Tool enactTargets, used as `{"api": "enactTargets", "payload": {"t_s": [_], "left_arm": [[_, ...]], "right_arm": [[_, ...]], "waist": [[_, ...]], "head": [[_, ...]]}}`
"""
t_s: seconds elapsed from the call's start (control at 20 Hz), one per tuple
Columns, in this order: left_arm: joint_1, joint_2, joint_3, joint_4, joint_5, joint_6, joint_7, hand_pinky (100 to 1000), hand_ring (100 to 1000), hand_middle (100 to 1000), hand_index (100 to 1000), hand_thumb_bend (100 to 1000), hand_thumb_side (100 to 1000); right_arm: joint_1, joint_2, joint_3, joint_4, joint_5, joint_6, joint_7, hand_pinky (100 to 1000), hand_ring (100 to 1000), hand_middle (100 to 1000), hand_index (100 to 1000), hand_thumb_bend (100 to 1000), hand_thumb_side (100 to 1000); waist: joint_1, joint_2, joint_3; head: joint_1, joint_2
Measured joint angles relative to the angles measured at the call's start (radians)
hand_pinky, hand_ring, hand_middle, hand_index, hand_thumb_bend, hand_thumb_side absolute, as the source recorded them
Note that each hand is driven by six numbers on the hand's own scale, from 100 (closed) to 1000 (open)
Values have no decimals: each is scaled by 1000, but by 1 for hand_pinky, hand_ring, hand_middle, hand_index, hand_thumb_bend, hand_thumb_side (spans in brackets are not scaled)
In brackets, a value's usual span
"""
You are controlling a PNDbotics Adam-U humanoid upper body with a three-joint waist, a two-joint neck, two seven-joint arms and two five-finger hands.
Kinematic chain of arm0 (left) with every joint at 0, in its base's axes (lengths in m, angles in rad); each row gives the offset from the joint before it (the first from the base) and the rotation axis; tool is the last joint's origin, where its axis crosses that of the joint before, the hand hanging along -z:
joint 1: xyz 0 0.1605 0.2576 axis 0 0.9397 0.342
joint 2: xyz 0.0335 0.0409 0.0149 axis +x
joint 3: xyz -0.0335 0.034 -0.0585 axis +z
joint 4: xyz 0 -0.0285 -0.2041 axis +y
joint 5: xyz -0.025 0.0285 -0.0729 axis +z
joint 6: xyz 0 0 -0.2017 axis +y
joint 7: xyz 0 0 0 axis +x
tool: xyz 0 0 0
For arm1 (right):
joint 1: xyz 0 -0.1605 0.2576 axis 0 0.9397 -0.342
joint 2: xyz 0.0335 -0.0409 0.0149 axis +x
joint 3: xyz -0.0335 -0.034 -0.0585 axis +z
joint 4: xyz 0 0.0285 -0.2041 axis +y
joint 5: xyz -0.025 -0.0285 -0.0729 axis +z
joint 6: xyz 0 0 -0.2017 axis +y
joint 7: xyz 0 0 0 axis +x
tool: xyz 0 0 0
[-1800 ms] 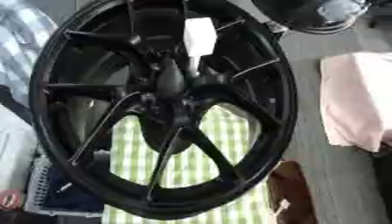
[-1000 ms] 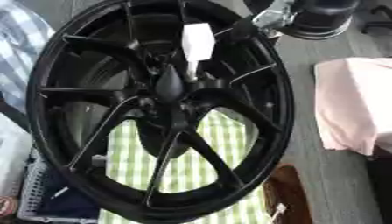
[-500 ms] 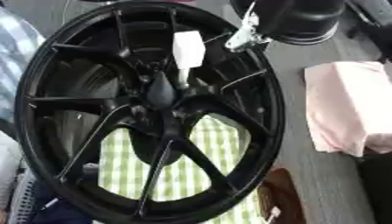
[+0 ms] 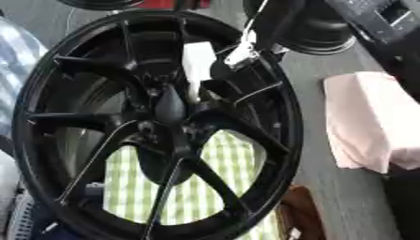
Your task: Pull the pin out of the wheel hub.
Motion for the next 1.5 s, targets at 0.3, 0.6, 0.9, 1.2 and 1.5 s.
{"api": "enactTargets", "payload": {"t_s": [0.3,0.6,0.9,1.2,1.5], "left_arm": [[-5,0,-3,0,0,3,3,820,736,693,834,100,771],[-6,0,-3,0,0,4,4,820,736,692,833,100,772],[-6,0,-3,0,0,4,4,821,735,692,832,100,774],[-7,-1,-4,0,0,5,3,821,734,691,831,100,775],[-7,-1,-4,0,0,6,3,822,734,690,829,100,776]], "right_arm": [[7,6,9,13,19,15,10,889,871,816,896,584,447],[15,6,9,22,49,17,13,887,870,815,893,588,444],[16,6,9,28,61,14,12,873,850,724,825,568,425],[23,10,10,48,88,36,7,868,845,722,819,554,424],[24,17,15,59,95,53,3,852,812,660,783,525,407]], "waist": [[0,9,3],[-1,14,3],[-1,17,3],[-7,31,10],[-9,35,18]], "head": [[4,8],[9,12],[9,12],[9,13],[8,13]]}}
